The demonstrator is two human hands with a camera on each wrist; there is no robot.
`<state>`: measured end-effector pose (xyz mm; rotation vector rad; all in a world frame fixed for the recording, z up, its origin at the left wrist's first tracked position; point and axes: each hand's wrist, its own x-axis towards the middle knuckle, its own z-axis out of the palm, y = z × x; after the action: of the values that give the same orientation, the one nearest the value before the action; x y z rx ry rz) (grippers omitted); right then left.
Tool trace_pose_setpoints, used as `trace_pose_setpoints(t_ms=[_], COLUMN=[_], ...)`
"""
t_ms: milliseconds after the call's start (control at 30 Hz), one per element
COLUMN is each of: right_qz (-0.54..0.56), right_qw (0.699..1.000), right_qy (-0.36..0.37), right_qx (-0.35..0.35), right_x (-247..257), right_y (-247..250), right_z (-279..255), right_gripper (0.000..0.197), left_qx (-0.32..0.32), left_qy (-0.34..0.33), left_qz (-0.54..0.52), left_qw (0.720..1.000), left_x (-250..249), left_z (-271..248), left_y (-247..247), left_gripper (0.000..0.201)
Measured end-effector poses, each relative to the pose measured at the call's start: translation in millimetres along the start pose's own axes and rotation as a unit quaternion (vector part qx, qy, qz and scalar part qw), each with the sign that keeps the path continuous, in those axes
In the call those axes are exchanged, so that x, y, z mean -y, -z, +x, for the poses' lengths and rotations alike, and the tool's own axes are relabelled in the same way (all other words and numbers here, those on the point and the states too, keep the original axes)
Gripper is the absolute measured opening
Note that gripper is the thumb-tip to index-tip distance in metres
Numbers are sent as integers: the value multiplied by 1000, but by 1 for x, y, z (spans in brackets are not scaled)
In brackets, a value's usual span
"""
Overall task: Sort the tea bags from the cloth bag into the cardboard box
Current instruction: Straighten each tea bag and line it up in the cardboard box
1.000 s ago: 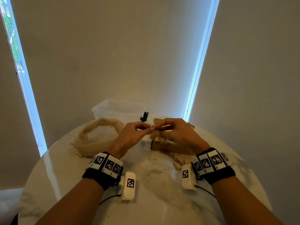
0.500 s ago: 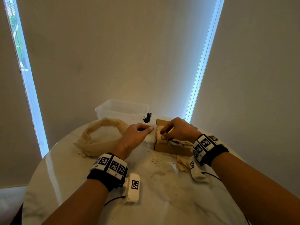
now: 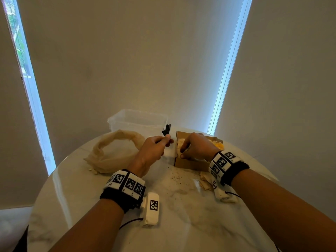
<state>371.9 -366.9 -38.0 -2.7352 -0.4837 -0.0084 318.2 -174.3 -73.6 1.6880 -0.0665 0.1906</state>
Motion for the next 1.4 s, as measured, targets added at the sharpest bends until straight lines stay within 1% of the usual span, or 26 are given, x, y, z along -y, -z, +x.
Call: trace_pose_setpoints(t_ms=[100, 200, 333, 433, 500, 533, 600, 633, 667, 733, 833, 900, 967, 1000, 1033, 1100, 1167, 1233, 1300, 1400], right_qz=[-8, -18, -51, -43, -6, 30, 136, 191, 236, 287, 331, 358, 375, 382, 393, 428, 466, 493, 505, 510], right_qw=[999, 999, 999, 999, 998, 995, 981, 971, 963, 954, 943, 933, 925, 922, 916, 899, 878, 861, 854, 852], right_qy=[14, 18, 9, 10, 12, 16, 31, 38, 39, 18, -11, -16, -17, -18, -19, -25, -30, -36, -37, -40], right_qx=[-36, -43, -9, -27, -67, -94, -133, -136, -125, -86, -31, -30, -54, -65, -73, -86, -104, -121, -121, -113], right_x=[1, 3, 4, 5, 6, 6, 8, 9, 11, 14, 17, 18, 18, 17, 15, 10, 4, 0, -1, -2], right_y=[6, 7, -7, -5, 3, 6, 11, 10, 7, -3, -18, -23, -26, -27, -28, -28, -25, -21, -21, -22], right_z=[0, 1, 3, 1, -6, -11, -24, -31, -38, -49, -52, -50, -48, -48, -47, -48, -50, -51, -52, -53], right_gripper=[20, 21, 21, 21, 20, 18, 16, 16, 16, 19, 36, 44, 41, 38, 37, 36, 35, 35, 37, 38], left_qx=[3, 15, 21, 24, 18, 15, 17, 20, 24, 35, 67, 102, 127, 129, 124, 103, 85, 79, 80, 84], left_qy=[19, 46, 89, 106, 107, 108, 112, 117, 121, 125, 122, 116, 108, 103, 99, 89, 75, 55, 42, 36], left_qz=[-2, -17, -113, -166, -200, -218, -249, -263, -278, -303, -318, -339, -355, -352, -340, -288, -229, -179, -155, -130], left_qw=[1000, 999, 989, 980, 974, 970, 962, 957, 953, 944, 938, 928, 920, 921, 927, 948, 967, 979, 984, 987], left_x=[-1, -4, -8, -8, -8, -8, -7, -7, -7, -9, -14, -15, -15, -15, -15, -15, -12, -4, 3, 8], left_z=[2, 4, 8, 12, 13, 13, 12, 12, 11, 7, 1, -3, -5, -5, -5, -4, -2, 2, 4, 6], left_y=[0, -1, -3, -4, -5, -5, -6, -6, -7, -9, -14, -18, -21, -22, -23, -24, -23, -20, -17, -14], left_gripper=[39, 53, 77, 88, 90, 90, 90, 90, 90, 91, 91, 92, 90, 87, 83, 71, 54, 39, 37, 36])
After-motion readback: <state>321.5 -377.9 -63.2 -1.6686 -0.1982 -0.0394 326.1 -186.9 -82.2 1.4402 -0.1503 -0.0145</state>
